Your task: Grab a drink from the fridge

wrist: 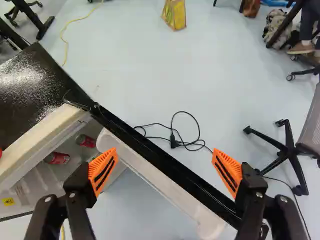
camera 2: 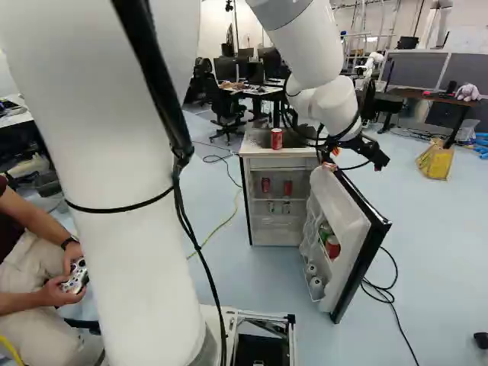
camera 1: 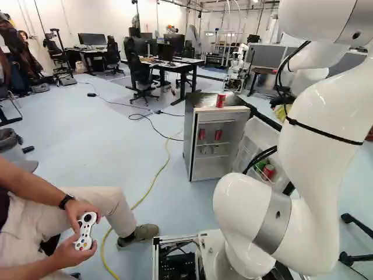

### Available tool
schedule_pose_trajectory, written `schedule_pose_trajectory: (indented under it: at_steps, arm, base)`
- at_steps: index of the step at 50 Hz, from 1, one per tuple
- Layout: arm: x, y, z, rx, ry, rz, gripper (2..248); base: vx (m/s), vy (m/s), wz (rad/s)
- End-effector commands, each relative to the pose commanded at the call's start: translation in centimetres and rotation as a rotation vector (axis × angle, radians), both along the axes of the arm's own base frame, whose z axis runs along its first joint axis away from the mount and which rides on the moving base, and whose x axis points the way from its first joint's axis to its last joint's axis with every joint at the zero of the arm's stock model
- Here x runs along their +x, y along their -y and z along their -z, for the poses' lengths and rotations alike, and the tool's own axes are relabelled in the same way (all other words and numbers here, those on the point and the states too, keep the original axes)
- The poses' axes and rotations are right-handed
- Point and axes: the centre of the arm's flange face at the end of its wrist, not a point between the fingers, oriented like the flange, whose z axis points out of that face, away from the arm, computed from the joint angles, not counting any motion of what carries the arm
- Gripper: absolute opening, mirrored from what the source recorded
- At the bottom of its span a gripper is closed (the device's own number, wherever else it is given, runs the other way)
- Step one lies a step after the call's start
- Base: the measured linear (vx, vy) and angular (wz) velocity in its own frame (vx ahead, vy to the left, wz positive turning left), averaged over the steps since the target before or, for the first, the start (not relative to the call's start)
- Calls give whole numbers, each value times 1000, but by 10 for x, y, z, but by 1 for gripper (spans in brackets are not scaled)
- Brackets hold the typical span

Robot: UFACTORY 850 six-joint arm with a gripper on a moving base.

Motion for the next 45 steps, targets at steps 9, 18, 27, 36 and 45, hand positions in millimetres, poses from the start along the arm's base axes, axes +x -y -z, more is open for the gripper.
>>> schedule_pose_trajectory:
  at_steps: [9,18,27,36,45]
  arm:
    - [-5,10,-7,48,-14,36,247]
    - [-10,20,-14,105,-26,74,247]
    - [-15,29,-21,161,-34,108,247]
    - [-19,38,-29,211,-39,135,247]
    - [-21,49,-30,262,-50,159,247]
  base:
    - [0,0,0]
    - [0,0,0]
    - [0,0,0]
    - [0,0,0]
    - [0,0,0]
